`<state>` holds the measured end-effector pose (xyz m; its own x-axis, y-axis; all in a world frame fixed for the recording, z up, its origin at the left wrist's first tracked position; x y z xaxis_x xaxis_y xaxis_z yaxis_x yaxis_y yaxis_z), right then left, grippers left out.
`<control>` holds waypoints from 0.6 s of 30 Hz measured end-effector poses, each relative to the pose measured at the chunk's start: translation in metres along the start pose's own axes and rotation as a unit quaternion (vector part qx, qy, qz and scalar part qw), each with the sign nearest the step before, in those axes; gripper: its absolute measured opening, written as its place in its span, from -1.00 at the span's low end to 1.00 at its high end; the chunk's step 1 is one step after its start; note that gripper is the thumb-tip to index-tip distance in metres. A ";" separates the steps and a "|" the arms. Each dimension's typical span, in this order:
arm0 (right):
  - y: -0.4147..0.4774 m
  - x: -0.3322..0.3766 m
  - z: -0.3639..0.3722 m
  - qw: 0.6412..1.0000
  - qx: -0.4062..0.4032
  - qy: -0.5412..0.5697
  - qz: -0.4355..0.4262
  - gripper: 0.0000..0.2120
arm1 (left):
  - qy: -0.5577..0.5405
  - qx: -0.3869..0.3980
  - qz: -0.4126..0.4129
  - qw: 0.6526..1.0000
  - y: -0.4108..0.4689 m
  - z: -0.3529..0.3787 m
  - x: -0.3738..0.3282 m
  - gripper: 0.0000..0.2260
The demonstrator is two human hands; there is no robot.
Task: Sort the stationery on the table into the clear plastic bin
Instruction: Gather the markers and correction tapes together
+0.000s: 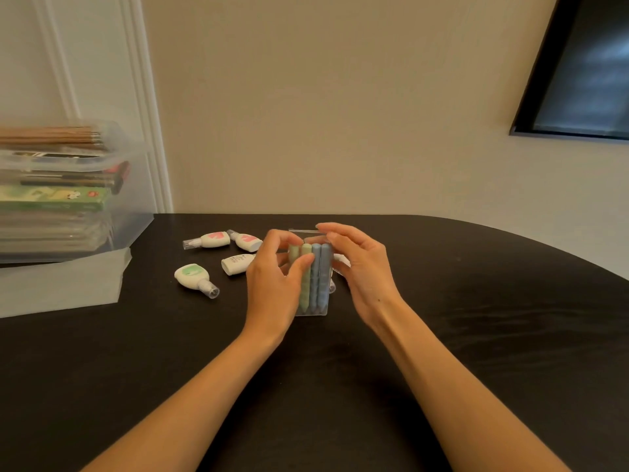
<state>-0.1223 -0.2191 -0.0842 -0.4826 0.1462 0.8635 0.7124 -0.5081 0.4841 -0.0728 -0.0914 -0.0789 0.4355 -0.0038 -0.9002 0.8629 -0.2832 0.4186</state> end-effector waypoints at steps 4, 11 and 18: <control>0.001 0.002 0.003 1.000 -0.004 0.004 -0.014 -0.82 | -0.002 0.003 0.002 1.000 0.000 0.000 0.000 -0.82; 0.002 0.019 0.003 0.988 0.022 -0.115 -0.101 -0.86 | -0.034 -0.011 0.008 0.999 -0.003 -0.005 -0.001 -0.65; -0.001 0.035 0.012 0.942 0.064 -0.254 -0.208 -0.89 | 0.031 0.024 0.058 0.998 -0.001 -0.003 -0.005 -0.74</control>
<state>-0.1339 -0.2032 -0.0531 -0.4502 0.7140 0.5362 0.5869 -0.2160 0.7803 -0.0757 -0.0886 -0.0746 0.5485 0.0191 -0.8359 0.7928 -0.3296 0.5127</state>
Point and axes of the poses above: each hand's wrist, its own y-axis towards the middle knuckle, its own z-axis out of the palm, x = y × z, the point moved 9 cm from there along y, towards the middle knuckle, and after that the axes turned 12 degrees about -z, right-handed, at the moved point
